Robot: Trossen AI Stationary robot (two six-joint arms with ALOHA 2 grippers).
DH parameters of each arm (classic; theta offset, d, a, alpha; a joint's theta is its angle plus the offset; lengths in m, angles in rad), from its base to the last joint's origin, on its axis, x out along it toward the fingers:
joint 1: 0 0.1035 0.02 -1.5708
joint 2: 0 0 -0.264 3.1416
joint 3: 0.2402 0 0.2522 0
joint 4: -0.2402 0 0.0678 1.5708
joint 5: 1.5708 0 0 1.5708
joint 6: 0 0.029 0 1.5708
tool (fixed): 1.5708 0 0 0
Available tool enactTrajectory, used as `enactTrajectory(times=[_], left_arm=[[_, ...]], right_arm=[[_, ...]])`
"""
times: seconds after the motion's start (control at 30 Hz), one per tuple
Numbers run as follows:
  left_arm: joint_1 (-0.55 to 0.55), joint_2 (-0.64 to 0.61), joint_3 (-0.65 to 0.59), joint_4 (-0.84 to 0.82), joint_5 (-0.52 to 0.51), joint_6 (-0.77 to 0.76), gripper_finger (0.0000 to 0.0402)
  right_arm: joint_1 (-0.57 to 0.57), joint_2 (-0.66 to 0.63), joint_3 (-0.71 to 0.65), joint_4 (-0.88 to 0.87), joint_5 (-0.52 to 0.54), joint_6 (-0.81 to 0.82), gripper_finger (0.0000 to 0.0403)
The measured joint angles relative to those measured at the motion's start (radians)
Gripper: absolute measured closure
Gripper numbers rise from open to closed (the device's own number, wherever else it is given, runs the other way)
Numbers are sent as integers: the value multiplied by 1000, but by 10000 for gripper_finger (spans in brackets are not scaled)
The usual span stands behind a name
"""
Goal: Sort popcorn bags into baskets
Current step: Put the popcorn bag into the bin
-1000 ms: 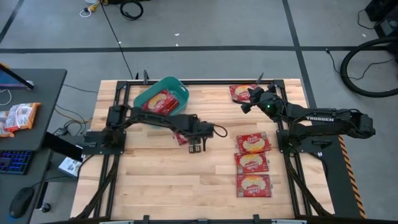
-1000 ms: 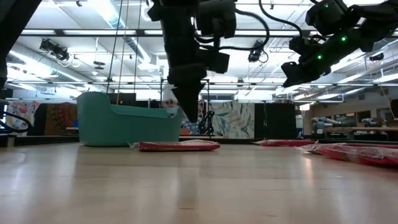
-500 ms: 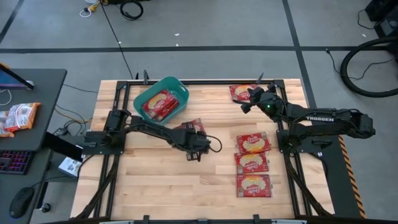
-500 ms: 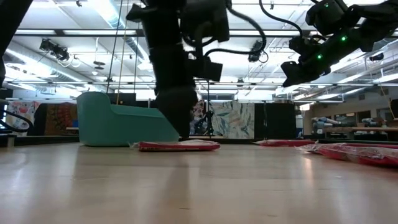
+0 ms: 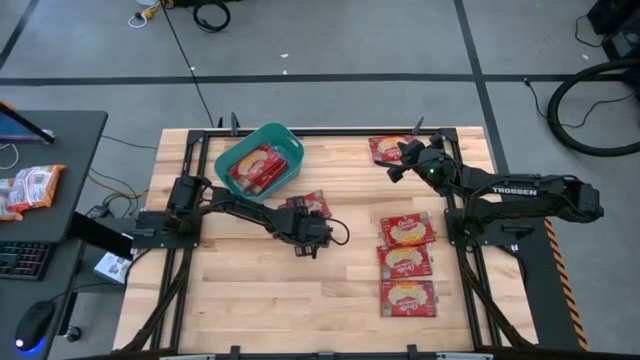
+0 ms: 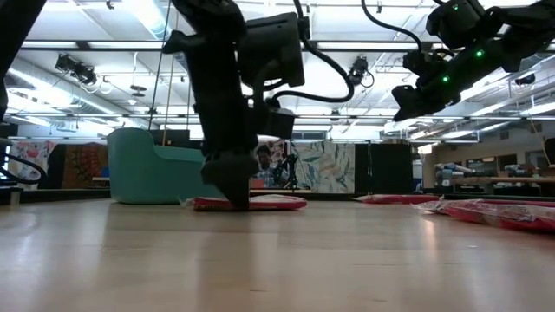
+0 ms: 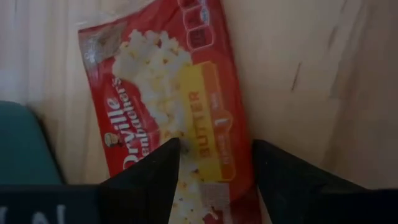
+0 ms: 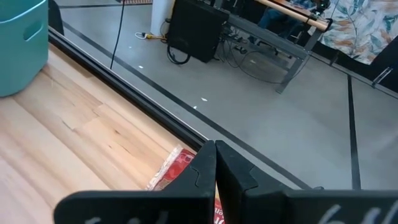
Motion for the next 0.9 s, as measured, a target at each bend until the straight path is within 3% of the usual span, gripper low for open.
enactTrajectory(times=[0.33,0.7,0.9], left_arm=[[4,-8,-40,19,-14,22,227],[6,-3,-44,-6,-48,42,387],[17,-4,25,-88,10,41,395]], right_arm=[[0,0,0,2,-18,3,393],[0,0,0,2,-18,2,393],[0,0,0,2,-18,2,393]])
